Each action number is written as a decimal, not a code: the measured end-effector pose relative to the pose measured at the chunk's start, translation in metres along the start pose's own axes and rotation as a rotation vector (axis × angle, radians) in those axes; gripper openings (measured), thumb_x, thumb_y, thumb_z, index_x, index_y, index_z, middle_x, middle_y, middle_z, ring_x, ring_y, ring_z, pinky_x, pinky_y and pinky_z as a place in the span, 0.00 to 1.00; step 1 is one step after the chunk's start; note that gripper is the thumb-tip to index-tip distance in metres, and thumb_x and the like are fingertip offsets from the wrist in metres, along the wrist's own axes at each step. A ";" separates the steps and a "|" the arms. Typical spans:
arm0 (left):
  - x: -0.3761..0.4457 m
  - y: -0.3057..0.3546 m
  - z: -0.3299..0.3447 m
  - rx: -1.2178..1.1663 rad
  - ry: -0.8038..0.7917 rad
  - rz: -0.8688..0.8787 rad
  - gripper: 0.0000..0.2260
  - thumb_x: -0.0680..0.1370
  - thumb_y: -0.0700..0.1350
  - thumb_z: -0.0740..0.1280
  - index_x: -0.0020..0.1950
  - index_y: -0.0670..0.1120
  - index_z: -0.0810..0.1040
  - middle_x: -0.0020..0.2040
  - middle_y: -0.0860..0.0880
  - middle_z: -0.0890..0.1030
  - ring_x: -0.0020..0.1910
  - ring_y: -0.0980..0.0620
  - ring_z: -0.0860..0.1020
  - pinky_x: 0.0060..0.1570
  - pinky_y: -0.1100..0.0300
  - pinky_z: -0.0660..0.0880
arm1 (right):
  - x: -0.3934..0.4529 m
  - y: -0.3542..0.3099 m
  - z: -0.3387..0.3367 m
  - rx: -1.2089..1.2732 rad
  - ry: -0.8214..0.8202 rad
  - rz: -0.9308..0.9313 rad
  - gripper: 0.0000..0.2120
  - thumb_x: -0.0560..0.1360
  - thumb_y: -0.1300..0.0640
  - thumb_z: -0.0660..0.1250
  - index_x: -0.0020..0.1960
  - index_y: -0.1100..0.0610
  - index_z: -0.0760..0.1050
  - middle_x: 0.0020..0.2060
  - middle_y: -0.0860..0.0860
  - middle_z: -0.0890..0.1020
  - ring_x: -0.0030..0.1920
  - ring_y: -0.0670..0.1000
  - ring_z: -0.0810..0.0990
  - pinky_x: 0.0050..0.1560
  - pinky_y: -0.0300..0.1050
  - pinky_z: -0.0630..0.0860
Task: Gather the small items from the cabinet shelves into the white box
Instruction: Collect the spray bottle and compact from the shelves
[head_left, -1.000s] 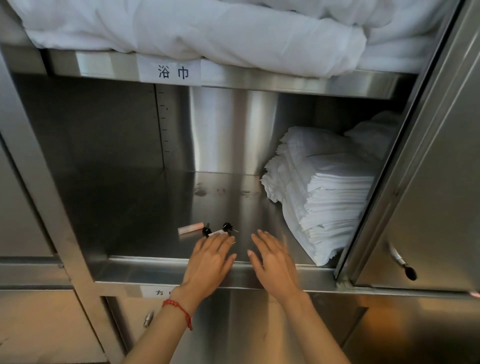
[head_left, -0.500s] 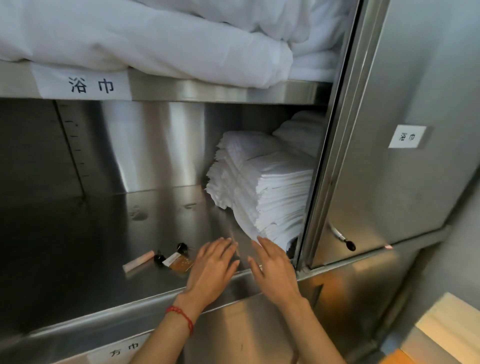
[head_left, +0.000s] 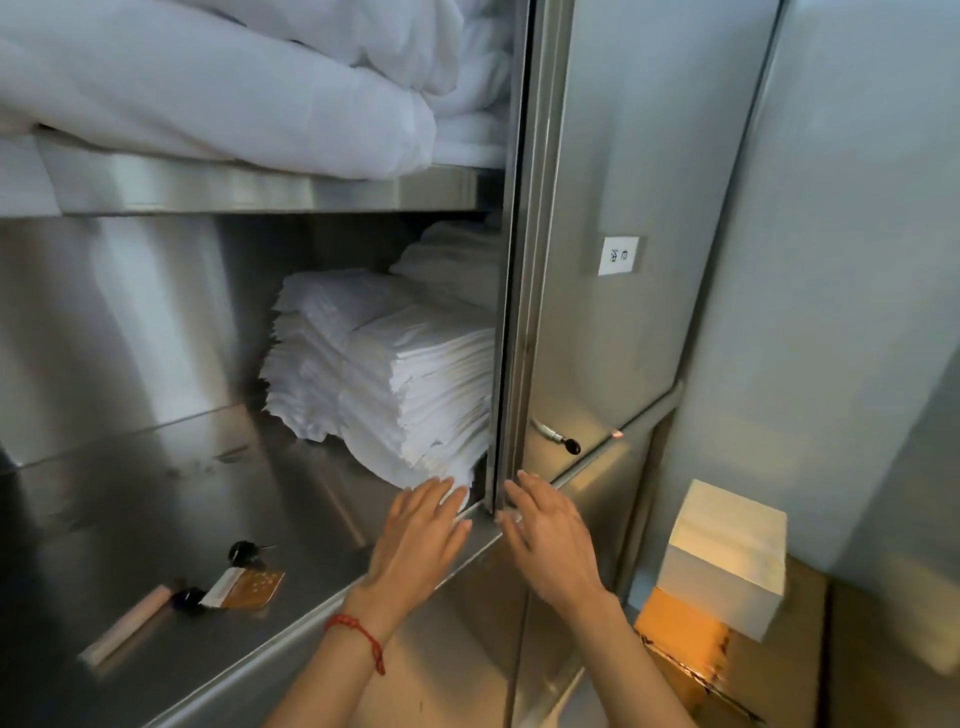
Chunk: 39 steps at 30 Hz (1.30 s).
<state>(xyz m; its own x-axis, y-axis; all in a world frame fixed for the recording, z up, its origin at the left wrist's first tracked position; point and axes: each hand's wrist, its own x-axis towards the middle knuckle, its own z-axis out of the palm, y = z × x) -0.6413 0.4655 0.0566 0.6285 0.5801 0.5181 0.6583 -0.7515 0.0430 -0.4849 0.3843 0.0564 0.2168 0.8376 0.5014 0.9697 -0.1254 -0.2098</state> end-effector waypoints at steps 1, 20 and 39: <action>0.003 0.003 0.002 -0.026 -0.019 0.016 0.21 0.75 0.53 0.54 0.53 0.46 0.83 0.52 0.47 0.83 0.51 0.49 0.82 0.48 0.51 0.79 | -0.003 0.004 -0.002 -0.014 0.000 0.023 0.22 0.75 0.47 0.54 0.58 0.55 0.80 0.57 0.53 0.81 0.58 0.53 0.80 0.56 0.50 0.75; 0.058 0.141 0.028 -0.251 -0.166 0.354 0.21 0.80 0.55 0.55 0.69 0.48 0.72 0.67 0.49 0.73 0.67 0.49 0.70 0.66 0.50 0.66 | -0.081 0.092 -0.100 -0.213 -0.013 0.464 0.24 0.81 0.45 0.48 0.74 0.54 0.63 0.74 0.52 0.62 0.75 0.52 0.56 0.73 0.45 0.50; 0.073 0.314 0.051 -0.441 0.098 0.736 0.16 0.73 0.54 0.63 0.52 0.47 0.83 0.49 0.49 0.83 0.48 0.50 0.82 0.43 0.54 0.79 | -0.196 0.176 -0.178 -0.524 0.189 0.810 0.16 0.71 0.48 0.62 0.49 0.56 0.83 0.51 0.55 0.84 0.52 0.56 0.83 0.49 0.52 0.79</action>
<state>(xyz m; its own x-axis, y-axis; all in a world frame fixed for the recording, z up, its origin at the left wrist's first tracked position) -0.3675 0.2882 0.0642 0.7800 -0.1167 0.6147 -0.1359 -0.9906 -0.0156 -0.3369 0.1037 0.0712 0.8087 0.3007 0.5056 0.4368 -0.8826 -0.1739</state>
